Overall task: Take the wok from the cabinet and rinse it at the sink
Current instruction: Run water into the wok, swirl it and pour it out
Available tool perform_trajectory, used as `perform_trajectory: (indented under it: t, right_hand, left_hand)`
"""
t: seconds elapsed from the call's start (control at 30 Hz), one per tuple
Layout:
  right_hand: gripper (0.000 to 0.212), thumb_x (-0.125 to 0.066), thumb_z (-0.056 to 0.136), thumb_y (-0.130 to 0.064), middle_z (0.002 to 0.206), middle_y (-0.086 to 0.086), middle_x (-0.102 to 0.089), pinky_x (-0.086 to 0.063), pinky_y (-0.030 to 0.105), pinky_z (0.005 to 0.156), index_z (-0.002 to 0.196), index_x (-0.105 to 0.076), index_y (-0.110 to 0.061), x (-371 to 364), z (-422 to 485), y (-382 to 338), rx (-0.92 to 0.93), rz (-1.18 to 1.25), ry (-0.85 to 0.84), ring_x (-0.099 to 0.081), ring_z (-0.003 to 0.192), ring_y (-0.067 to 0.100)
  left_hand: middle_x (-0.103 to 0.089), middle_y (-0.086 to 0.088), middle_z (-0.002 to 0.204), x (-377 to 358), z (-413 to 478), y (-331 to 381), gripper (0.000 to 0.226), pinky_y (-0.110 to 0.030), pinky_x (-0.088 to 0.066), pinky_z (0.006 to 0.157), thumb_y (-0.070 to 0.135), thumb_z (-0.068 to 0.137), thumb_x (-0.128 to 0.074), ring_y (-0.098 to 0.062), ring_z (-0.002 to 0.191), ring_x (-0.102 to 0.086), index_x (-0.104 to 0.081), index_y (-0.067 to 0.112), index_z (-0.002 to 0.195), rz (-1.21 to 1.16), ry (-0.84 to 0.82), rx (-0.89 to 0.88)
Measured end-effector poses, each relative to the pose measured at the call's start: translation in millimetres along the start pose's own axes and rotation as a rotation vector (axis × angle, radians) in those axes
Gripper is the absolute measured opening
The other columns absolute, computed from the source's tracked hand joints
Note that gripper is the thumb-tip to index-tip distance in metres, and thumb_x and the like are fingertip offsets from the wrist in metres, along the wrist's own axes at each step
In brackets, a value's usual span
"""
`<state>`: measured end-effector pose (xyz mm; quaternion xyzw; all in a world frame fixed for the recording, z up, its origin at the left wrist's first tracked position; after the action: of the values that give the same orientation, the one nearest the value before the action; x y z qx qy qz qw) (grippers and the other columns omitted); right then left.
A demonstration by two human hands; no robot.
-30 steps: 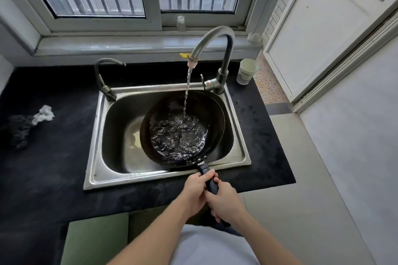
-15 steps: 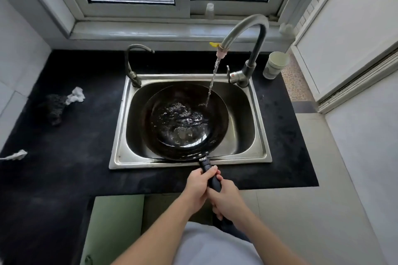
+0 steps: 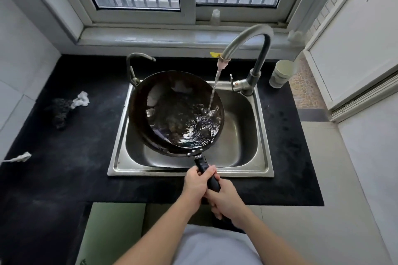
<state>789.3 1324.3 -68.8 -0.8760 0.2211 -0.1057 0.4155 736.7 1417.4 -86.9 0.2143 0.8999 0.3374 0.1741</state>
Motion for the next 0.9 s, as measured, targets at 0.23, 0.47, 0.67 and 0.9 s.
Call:
perform_trajectory:
  t: [0.23,0.47,0.67,0.9]
  right_hand:
    - [0.004,-0.061,0.093,-0.010,0.052,0.003,-0.050,-0.037,0.024,0.035,0.090,-0.061,-0.007,3,3,-4,0.014,0.038,-0.062,-0.042,0.037,0.016]
    - [0.005,-0.062,0.092,-0.008,0.053,0.003,-0.051,-0.037,0.025,0.036,0.087,-0.060,-0.007,-6,-10,20,-0.039,0.063,-0.031,-0.043,0.038,0.015]
    - [0.010,-0.063,0.088,-0.010,0.052,0.005,-0.047,-0.035,0.025,0.036,0.081,-0.057,-0.007,-4,-5,22,-0.037,0.050,-0.047,-0.040,0.036,0.017]
    - [0.008,-0.063,0.087,-0.009,0.050,0.003,-0.049,-0.035,0.024,0.037,0.080,-0.059,-0.008,4,3,6,0.002,0.022,-0.099,-0.041,0.035,0.016]
  left_hand:
    - [-0.071,-0.008,0.073,-1,-1,4,0.013,-0.043,-0.059,0.085,0.009,0.090,-0.067,-0.022,0.073,-0.068,-0.064,-0.001,0.097,0.001,0.042,-0.032]
    - [-0.072,-0.009,0.078,4,-12,-14,0.010,-0.043,-0.059,0.088,0.010,0.091,-0.066,-0.022,0.077,-0.070,-0.066,0.002,0.095,0.071,0.042,0.013]
    - [-0.071,-0.008,0.074,2,-16,-12,0.013,-0.037,-0.059,0.083,0.009,0.091,-0.066,-0.020,0.072,-0.068,-0.065,-0.003,0.097,0.089,0.097,0.008]
    - [-0.072,-0.007,0.071,-2,-10,1,0.008,-0.049,-0.058,0.087,0.010,0.089,-0.068,-0.025,0.074,-0.069,-0.066,0.003,0.089,0.088,0.129,-0.038]
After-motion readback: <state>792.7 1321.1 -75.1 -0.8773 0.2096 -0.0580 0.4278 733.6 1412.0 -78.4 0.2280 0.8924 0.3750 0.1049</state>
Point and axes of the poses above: each hand's wrist, its own z-axis towards the middle knuckle, its own x-axis out of the back of the hand, y = z × x, the point moved 2 cm from there along z, towards the middle knuckle
